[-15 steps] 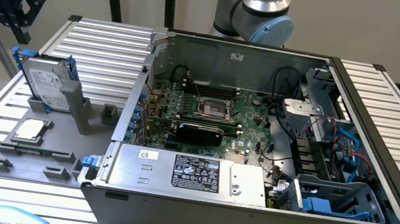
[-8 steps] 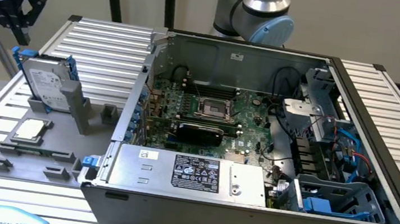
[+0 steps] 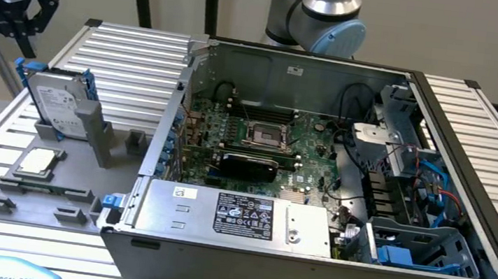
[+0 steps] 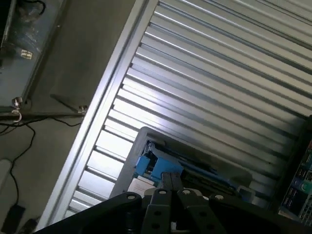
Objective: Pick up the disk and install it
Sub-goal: 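Pick up the disk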
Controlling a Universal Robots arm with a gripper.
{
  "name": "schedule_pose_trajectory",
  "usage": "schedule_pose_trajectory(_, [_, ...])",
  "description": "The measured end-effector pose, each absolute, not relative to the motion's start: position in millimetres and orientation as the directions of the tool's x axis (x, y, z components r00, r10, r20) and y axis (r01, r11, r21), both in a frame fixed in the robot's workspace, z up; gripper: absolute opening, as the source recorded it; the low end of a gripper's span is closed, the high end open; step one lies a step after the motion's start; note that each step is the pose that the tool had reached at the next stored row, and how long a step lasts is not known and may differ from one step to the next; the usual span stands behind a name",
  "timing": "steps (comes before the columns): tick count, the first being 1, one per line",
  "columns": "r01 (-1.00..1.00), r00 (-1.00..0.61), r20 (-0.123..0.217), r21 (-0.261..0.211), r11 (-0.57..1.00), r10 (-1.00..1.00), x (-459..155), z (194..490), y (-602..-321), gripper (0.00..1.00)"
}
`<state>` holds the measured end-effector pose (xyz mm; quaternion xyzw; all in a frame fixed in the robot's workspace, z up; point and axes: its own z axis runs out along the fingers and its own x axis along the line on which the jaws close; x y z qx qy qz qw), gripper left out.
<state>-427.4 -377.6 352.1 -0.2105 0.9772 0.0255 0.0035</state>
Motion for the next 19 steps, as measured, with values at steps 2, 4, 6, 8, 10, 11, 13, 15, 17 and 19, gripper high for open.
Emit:
schedule_pose_trajectory(2, [-0.446, -0.895, -0.018, 0.048, 0.894, -0.445, -427.4, 351.1, -377.6, 0.11])
schedule_pose_trajectory(4, [-0.477, -0.879, -0.018, 0.048, 0.878, -0.477, -427.4, 350.2, -377.6, 0.11])
schedule_pose_trajectory(6, [-0.509, -0.861, -0.018, 0.048, 0.86, -0.508, -427.4, 349.6, -377.6, 0.11])
schedule_pose_trajectory(8, [-0.54, -0.842, -0.018, 0.048, 0.84, -0.539, -427.4, 349.4, -377.6, 0.11])
schedule_pose_trajectory(10, [-0.57, -0.822, -0.018, 0.048, 0.82, -0.57, -427.5, 349.3, -377.7, 0.11])
schedule_pose_trajectory(11, [-0.584, -0.812, -0.018, 0.048, 0.81, -0.584, -427.4, 349.2, -377.6, 0.11])
schedule_pose_trajectory(13, [-0.612, -0.791, -0.018, 0.048, 0.79, -0.612, -427.4, 349.3, -377.6, 0.11])
schedule_pose_trajectory(15, [-0.639, -0.769, -0.018, 0.048, 0.768, -0.639, -427.4, 349.2, -377.6, 0.11])
schedule_pose_trajectory(17, [-0.664, -0.747, -0.018, 0.048, 0.746, -0.665, -427.4, 349.2, -377.6, 0.11])
schedule_pose_trajectory(19, [-0.687, -0.726, -0.018, 0.048, 0.725, -0.687, -427.4, 349.3, -377.6, 0.11])
